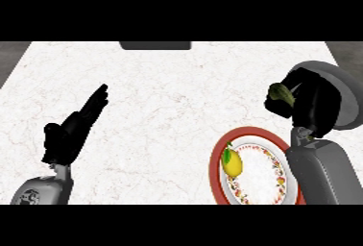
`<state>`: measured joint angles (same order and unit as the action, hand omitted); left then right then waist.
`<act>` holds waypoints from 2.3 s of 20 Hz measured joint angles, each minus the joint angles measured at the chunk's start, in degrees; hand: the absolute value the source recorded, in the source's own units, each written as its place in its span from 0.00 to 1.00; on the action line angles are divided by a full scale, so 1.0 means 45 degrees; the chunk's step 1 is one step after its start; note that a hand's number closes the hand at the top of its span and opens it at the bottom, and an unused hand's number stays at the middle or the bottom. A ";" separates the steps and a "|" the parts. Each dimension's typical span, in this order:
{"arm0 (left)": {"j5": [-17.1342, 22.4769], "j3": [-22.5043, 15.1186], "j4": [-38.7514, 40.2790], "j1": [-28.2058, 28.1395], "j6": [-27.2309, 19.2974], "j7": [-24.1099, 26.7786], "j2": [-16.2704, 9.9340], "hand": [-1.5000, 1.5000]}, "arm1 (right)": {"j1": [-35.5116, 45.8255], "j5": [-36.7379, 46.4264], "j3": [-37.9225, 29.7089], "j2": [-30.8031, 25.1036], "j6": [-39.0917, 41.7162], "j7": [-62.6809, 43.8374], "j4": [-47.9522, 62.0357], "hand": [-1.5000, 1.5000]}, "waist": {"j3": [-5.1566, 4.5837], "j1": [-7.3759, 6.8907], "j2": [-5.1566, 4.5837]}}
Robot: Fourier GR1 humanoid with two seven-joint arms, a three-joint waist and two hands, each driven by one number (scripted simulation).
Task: Pick the squash from the plate and place it in the pan
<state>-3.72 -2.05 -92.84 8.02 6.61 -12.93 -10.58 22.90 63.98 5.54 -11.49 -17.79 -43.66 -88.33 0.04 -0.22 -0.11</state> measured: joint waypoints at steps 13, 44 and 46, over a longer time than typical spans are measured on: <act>-0.0071 0.0252 0.0141 0.0027 0.0308 0.0247 0.0024 0.50 | 0.2075 -0.2141 -0.3501 -0.2241 -0.3379 0.5075 0.7373 1.00 | 0.0003 -0.0131 -0.0040; -0.0286 0.0093 0.0231 0.0551 0.0512 0.0196 0.0443 0.50 | 0.4963 -0.7751 -0.9457 -0.5105 -0.2369 1.2859 1.6187 0.00 | 0.0115 -0.0632 -0.0343; -0.0260 0.0152 0.0238 0.0447 0.0572 0.0315 0.0372 0.50 | 0.4859 -0.8516 -1.0139 -0.5183 -0.1926 1.3563 1.6106 0.00 | 0.0109 -0.0589 -0.0319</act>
<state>-4.89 -1.37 -91.77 10.03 9.18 -11.51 -8.91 44.76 25.66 -40.08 -34.82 -26.45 17.37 -15.86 0.53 -2.88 -1.54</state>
